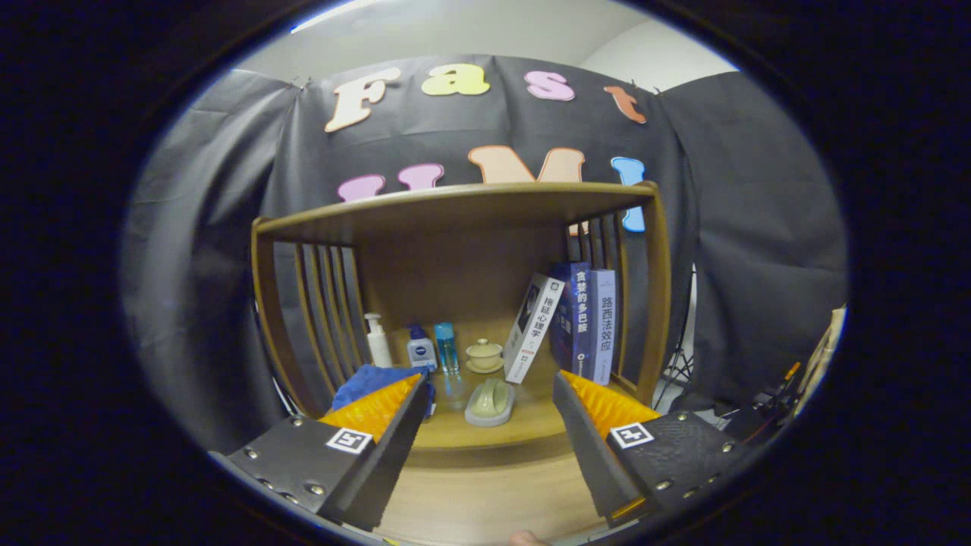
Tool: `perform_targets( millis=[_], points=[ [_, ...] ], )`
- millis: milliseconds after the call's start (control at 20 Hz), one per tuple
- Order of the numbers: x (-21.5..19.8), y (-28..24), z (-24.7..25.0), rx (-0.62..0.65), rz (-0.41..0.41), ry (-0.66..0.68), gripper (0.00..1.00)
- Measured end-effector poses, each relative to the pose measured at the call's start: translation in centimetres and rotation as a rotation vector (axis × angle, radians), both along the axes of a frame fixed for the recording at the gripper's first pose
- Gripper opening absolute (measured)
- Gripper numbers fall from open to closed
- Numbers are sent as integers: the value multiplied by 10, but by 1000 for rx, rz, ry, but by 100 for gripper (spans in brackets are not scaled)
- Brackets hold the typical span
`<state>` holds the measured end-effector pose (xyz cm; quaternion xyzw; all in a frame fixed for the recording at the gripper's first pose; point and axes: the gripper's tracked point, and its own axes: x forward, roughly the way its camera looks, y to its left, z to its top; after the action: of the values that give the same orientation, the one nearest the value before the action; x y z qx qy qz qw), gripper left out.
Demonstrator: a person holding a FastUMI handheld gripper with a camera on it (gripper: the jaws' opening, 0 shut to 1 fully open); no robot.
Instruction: Pull open the drawer, take out the items inside it, and place them on the countertop above the cabinet.
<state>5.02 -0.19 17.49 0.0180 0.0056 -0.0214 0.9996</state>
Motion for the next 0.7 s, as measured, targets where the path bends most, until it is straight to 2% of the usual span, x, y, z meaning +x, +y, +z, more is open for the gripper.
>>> perform_targets(
  millis=[150, 350, 500, 700],
  points=[
    [-37, -17, 5, -35, -38, -32, 98],
    [-81, -22, -2, -33, -50, -59, 98],
    [-108, -22, -27, -49, -56, -49, 98],
    [-121, -14, -89, -39, -33, -9, 98]
  ],
)
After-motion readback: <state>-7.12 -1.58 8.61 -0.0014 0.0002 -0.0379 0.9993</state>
